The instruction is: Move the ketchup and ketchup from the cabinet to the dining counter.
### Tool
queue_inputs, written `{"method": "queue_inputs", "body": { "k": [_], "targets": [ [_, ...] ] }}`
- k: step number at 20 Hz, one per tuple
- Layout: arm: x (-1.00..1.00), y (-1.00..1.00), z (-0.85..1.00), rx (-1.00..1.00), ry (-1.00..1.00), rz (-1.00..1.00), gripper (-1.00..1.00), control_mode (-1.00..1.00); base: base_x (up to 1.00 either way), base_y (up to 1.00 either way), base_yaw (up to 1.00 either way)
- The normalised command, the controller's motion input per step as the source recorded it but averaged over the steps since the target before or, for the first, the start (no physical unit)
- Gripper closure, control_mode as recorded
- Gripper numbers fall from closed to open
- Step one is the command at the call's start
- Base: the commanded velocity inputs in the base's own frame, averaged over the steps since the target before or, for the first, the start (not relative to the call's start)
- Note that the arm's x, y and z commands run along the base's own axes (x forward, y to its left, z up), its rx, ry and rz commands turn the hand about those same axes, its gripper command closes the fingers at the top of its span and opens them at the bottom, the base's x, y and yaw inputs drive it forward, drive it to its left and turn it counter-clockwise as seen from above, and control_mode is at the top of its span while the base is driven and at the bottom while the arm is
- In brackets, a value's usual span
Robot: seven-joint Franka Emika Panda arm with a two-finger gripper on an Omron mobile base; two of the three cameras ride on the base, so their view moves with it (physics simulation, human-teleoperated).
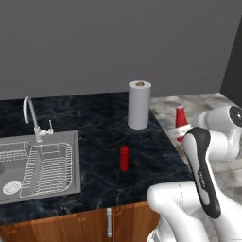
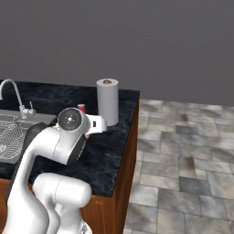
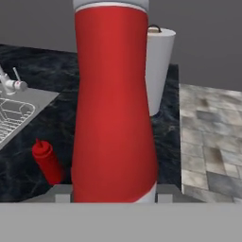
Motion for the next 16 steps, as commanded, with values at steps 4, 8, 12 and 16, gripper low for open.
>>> {"method": "queue_inputs", "body": {
  "k": [4,8,12,16],
  "targets": [
    [0.66,0.0,-0.53,0.0,0.01,0.0,1.0,-1.0,0.0,0.0,0.0],
    [0.64,-0.01,-0.51,0.0,0.02,0.0,1.0,-1.0,0.0,0.0,0.0],
    [0.58,-0.09,-0.43,0.0,0.04,0.0,1.0,-1.0,0.0,0.0,0.0],
    [0.53,-0.15,-0.39,0.0,0.05,0.0,1.0,-1.0,0.0,0.0,0.0]
  ]
}}
